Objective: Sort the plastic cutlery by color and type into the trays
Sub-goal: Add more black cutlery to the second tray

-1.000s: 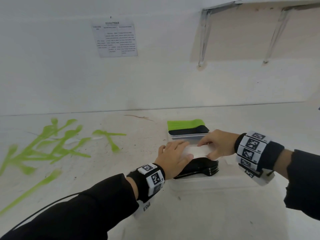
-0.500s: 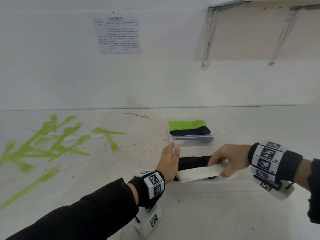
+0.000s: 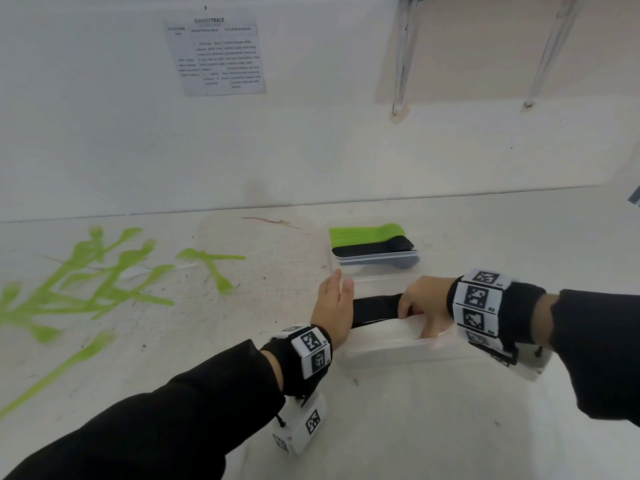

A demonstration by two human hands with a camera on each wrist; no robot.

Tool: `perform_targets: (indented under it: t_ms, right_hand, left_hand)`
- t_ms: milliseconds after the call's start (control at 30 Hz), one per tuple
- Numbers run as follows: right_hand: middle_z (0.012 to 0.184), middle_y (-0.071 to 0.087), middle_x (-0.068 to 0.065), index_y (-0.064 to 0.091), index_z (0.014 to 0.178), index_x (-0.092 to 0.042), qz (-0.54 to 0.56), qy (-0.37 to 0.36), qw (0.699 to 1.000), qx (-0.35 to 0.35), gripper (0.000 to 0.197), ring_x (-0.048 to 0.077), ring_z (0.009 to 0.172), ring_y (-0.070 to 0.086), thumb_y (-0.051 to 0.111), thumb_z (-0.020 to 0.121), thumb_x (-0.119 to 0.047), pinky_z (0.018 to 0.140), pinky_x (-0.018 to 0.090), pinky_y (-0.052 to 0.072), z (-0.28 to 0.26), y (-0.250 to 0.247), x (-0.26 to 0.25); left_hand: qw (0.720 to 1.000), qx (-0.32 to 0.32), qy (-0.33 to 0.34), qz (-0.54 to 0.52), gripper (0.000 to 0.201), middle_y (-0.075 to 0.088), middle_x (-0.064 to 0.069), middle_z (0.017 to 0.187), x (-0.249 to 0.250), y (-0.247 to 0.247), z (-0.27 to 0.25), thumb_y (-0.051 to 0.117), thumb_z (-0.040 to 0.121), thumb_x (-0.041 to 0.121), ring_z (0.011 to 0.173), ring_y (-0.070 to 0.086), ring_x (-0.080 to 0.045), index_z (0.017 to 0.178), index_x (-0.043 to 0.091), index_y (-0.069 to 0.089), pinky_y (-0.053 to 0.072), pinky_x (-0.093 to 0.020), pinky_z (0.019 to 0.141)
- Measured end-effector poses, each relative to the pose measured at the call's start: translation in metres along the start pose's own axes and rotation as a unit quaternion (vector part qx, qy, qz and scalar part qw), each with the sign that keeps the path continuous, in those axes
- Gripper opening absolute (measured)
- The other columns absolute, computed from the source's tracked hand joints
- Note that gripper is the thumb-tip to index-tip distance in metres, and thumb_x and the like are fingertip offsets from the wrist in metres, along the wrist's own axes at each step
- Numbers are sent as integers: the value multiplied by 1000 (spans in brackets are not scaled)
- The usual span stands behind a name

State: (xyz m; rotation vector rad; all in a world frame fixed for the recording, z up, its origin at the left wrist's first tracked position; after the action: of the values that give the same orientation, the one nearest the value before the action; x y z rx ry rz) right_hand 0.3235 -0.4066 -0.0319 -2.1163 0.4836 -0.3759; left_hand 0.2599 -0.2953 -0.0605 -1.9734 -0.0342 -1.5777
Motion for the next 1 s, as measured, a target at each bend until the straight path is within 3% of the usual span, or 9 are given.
perform_targets:
  t_ms: [100,400,533,600,700,733,800,900,1000]
  right_hand:
    - [124,61,0,56,128,-21,19,23,999,24,49,20,111,58,69,80,-25,92,22,43,-1,1,1]
    - [129,50,8,59,126,-21,115,75,987,83,42,22,117,50,66,84,-24,94,17,33,-11,7,5]
    - [129,53,5,52,129,-16,198,180,955,124,55,20,119,50,71,79,-31,96,22,36,-28,-2,31]
    - [131,54,7,49,131,-10,229,233,940,94,59,22,120,51,71,80,-32,96,26,40,-32,5,43]
    - [113,61,9,58,117,-8,219,256,940,52,43,24,99,60,69,82,-30,83,30,46,-27,18,43]
    - [102,57,7,59,112,-10,203,259,943,55,38,21,90,56,69,82,-30,76,27,43,-24,20,42]
    - [98,46,2,57,118,-10,192,267,941,76,44,16,88,43,69,80,-30,76,24,35,-21,21,42]
    - [114,56,9,55,122,-7,209,286,932,81,52,22,105,55,71,78,-29,77,25,33,-23,20,44]
    - [129,54,13,54,124,-6,197,292,931,93,50,27,119,53,67,81,-27,78,26,34,-20,20,45]
  left_hand:
    - [1000,1,0,24,51,16,-5,156,-1,0,1,22,102,34,144,14,-15,149,13,18,10,-23,113]
    - [998,-12,6,64,53,17,-10,155,4,-1,-4,23,102,34,143,18,-19,149,11,16,15,-25,113]
    - [997,-18,3,76,54,14,-10,156,4,0,-6,22,102,36,144,17,-20,150,12,14,14,-27,114]
    - [997,-18,1,77,54,14,-9,156,4,0,-6,22,102,36,144,17,-20,150,12,13,15,-27,114]
    - [997,-16,1,76,54,14,-9,156,3,-1,-5,22,102,34,144,17,-20,150,12,13,15,-26,113]
    - [997,-17,1,74,53,14,-9,156,3,0,-5,22,102,33,143,17,-20,150,12,13,15,-26,113]
    - [998,-13,1,65,53,14,-8,157,2,0,-5,23,102,31,144,18,-20,150,12,11,15,-26,113]
    - [1000,4,-7,21,54,15,-9,157,2,-4,-6,25,102,28,144,19,-21,150,10,7,16,-26,114]
    - [1000,1,-13,22,52,13,-8,157,5,-4,-9,26,103,24,145,15,-19,150,7,11,12,-25,115]
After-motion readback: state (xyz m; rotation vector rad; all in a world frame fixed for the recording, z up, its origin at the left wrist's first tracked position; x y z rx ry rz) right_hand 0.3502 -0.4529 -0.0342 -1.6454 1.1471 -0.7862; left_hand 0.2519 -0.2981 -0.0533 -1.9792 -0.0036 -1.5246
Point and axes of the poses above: each hand's wrist, its own z-axis towards the middle knuckle, its own y-axis out of the palm, x = y × z, the point moved 8 cm from there along z, towards the middle knuckle
